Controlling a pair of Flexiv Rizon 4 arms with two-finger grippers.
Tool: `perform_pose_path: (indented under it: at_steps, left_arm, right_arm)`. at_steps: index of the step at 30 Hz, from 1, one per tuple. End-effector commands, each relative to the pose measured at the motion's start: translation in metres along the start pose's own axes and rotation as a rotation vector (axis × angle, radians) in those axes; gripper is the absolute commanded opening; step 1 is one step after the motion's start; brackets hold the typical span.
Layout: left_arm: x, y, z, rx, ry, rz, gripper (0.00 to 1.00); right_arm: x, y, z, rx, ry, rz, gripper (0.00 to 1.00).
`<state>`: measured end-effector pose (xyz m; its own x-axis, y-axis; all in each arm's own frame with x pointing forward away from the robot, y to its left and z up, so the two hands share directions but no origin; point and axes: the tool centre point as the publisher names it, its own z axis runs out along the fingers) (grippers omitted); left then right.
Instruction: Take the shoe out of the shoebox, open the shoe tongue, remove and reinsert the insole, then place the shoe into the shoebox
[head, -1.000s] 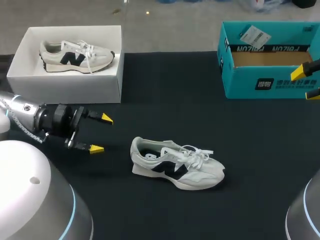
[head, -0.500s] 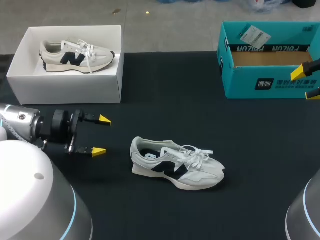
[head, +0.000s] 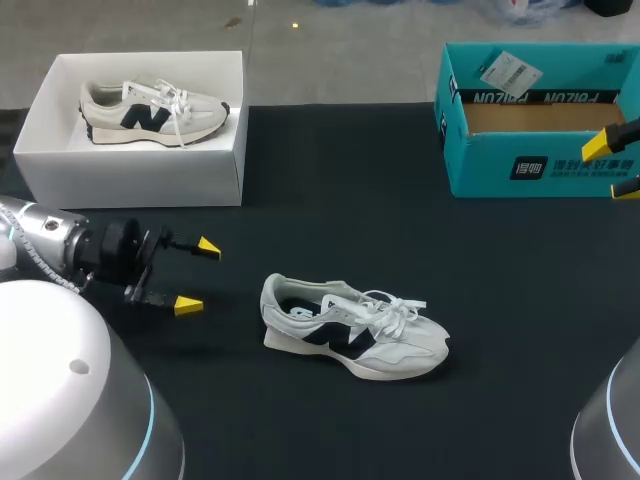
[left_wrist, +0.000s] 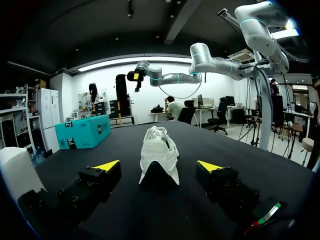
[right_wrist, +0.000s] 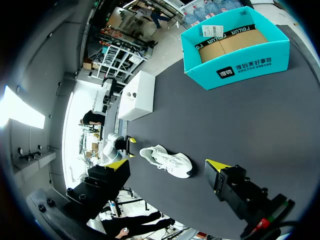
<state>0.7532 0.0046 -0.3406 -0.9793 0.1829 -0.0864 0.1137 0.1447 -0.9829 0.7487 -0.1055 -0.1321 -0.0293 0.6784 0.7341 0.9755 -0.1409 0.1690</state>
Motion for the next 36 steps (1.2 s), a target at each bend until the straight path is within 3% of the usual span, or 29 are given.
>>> perform_pose_path:
  at_steps: [1, 9, 24, 36]
  left_arm:
    - [0.004, -0.008, 0.006, -0.028, -0.207, -0.004, 1.00]
    - [0.004, -0.006, 0.012, -0.020, -0.364, -0.017, 1.00]
    - [0.007, -0.006, 0.011, -0.031, -0.312, -0.035, 1.00]
    - [0.013, 0.000, 0.016, -0.105, -0.202, -0.096, 1.00]
  right_arm:
    - [0.000, 0.000, 0.001, 0.001, -0.002, 0.001, 1.00]
    - [0.000, 0.000, 0.001, 0.001, -0.002, 0.001, 1.00]
    - [0.000, 0.000, 0.001, 0.001, -0.002, 0.001, 1.00]
    - [0.000, 0.000, 0.001, 0.001, -0.002, 0.001, 1.00]
